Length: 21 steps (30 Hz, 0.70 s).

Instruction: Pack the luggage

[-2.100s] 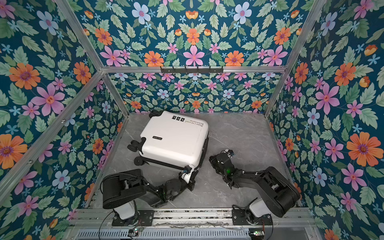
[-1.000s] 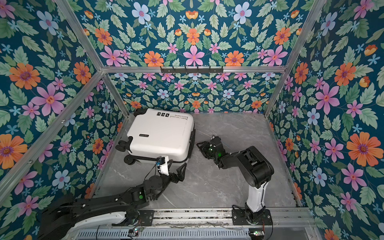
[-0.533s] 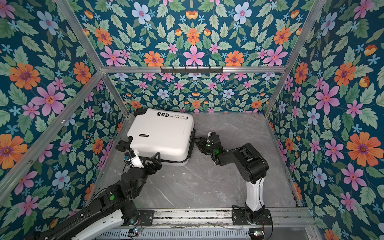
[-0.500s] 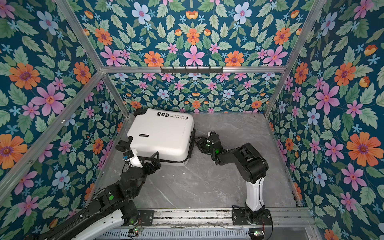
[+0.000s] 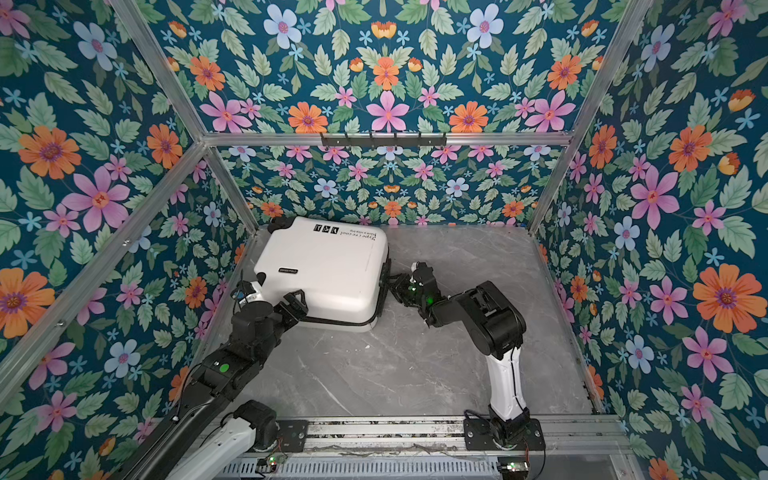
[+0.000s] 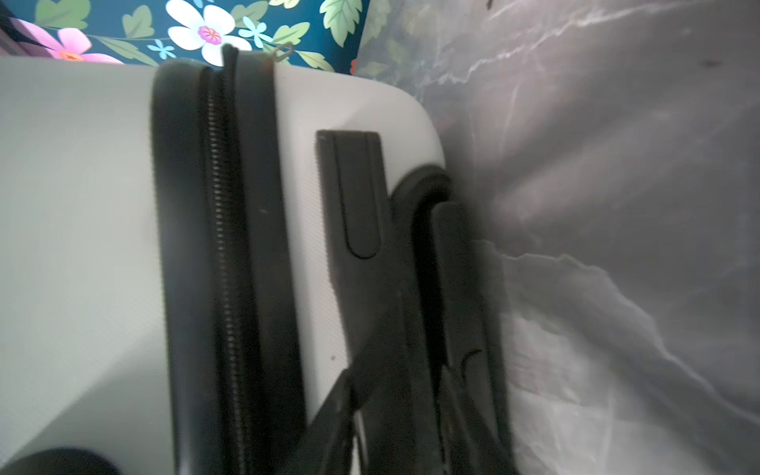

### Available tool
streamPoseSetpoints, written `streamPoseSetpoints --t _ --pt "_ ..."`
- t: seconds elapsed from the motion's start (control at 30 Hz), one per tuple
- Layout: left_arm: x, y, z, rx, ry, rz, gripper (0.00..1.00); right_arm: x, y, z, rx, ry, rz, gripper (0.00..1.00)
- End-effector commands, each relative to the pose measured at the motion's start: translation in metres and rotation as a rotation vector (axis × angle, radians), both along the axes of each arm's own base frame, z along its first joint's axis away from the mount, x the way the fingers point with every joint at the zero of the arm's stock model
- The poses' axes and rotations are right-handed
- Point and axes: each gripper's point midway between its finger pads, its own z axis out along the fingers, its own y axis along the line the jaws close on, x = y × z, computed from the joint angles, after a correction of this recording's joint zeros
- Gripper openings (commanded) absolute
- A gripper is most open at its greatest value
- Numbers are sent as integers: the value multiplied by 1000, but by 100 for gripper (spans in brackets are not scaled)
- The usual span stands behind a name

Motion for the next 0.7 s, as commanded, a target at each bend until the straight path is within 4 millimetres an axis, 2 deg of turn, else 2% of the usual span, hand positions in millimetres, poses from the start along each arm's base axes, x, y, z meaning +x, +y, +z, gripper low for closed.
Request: streamPoseSetpoints --t 0.0,0.17,0.27,0.4,0.57,0.67 --pt "6 -9 6 -114 -13 -62 93 4 1 2 24 -10 -14 23" --pt "9 13 0 -194 -20 1 91 4 -2 2 35 -20 -30 0" --pt "12 26 -4 -201 -26 37 91 1 -6 6 39 -31 -41 0" --pt "26 30 -12 -231 -37 30 92 -8 -19 9 44 -40 -76 0" --pt "47 23 -18 -265 -81 -22 93 -25 -33 12 58 -47 -109 0" --pt "60 13 -13 -280 -120 -78 92 -40 -44 7 91 -39 -148 0"
